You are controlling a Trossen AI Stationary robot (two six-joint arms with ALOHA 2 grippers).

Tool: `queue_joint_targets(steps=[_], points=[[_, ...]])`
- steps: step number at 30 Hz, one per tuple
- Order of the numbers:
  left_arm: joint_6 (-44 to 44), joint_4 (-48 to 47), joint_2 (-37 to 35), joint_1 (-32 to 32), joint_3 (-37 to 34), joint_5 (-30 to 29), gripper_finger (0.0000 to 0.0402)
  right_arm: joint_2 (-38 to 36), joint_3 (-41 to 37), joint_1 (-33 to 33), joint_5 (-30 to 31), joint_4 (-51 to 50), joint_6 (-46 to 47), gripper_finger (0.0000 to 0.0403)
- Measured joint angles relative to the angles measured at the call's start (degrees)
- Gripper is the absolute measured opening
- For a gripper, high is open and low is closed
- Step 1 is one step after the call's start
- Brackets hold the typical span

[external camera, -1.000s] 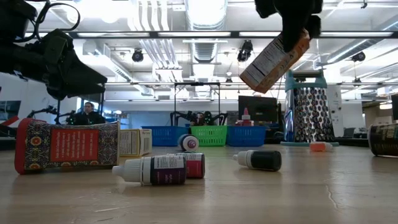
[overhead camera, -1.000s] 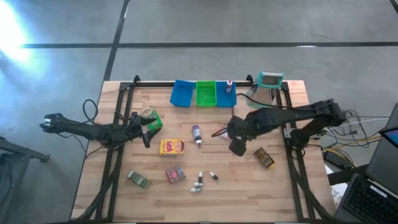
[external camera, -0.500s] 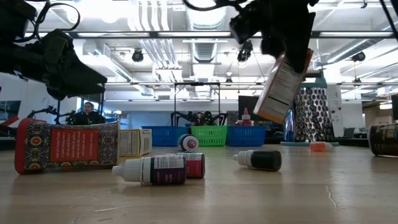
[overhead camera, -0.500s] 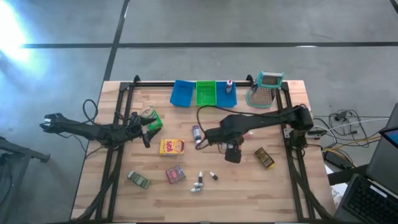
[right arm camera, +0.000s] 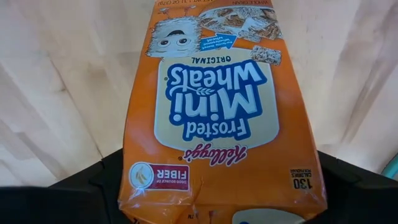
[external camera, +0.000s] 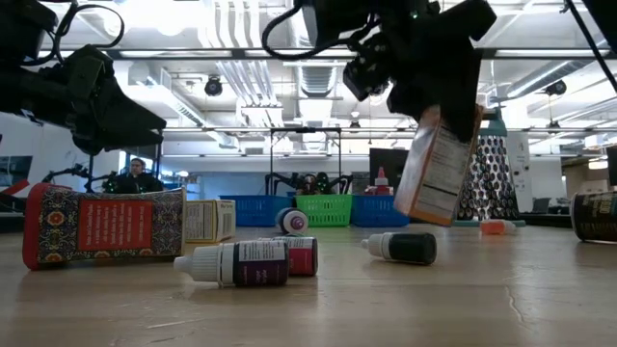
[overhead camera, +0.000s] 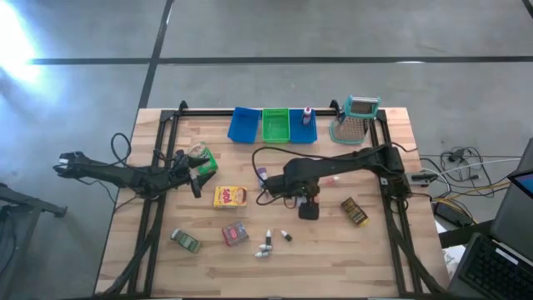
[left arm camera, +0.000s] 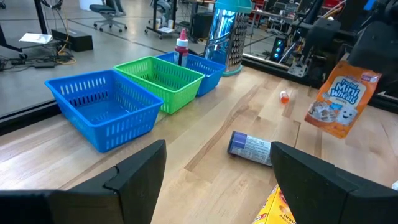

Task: Pick & Place Kitchen Items
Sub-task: Put the orange cereal box into the left blue bin

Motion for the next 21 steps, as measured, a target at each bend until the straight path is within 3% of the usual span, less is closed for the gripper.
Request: queue_joint_targets(steps=[11,21], points=[[0.0,0.0,0.0,0.0,0.0,0.0,0.0294,3.4,0.1,-0.1,-1.1,0.0,-2.0,0.0295],[0.0,0.0,0.0,0.0,0.0,0.0,0.0294,3.4,0.6,0.2,2.4,0.5,-1.6,0.0348]])
